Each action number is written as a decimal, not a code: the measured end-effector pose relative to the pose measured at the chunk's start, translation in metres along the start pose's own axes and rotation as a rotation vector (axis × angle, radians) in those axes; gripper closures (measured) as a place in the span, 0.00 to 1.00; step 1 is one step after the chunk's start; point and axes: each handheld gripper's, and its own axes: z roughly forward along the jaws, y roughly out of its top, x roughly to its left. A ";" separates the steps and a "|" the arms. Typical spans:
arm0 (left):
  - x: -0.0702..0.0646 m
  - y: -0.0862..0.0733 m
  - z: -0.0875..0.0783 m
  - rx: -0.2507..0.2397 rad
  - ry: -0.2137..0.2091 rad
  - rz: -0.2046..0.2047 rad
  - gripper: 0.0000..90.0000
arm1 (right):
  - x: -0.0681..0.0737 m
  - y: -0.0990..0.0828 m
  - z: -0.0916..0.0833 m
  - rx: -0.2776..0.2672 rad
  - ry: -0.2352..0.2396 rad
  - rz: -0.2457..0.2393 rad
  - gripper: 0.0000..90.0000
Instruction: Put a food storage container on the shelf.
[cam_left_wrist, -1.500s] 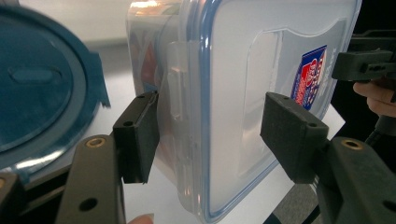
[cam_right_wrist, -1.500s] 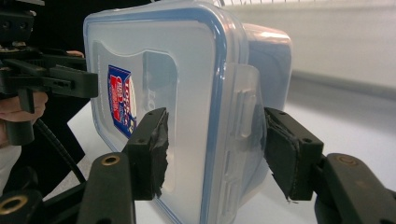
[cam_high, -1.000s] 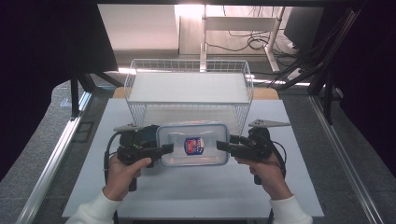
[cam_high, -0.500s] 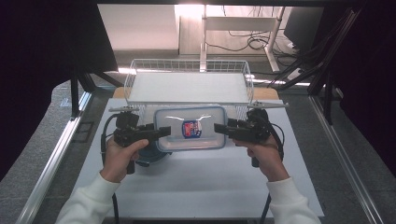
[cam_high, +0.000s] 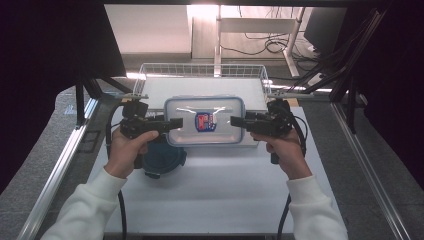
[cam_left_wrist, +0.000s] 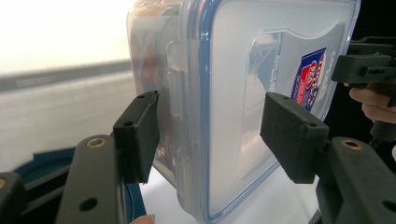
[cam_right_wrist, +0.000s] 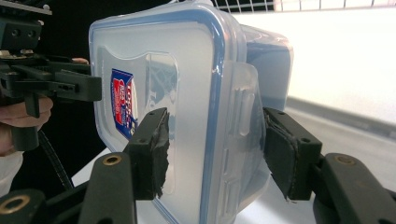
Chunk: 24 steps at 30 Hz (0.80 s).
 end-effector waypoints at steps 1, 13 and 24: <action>0.000 0.004 0.000 0.002 0.000 0.002 0.43 | 0.000 0.003 0.000 -0.003 -0.001 -0.002 0.48; 0.006 0.053 -0.009 -0.015 0.003 0.012 0.43 | -0.002 0.052 0.004 -0.021 0.004 -0.013 0.48; 0.023 0.077 0.004 -0.004 -0.004 -0.008 0.43 | -0.018 0.075 0.019 -0.012 0.002 -0.002 0.48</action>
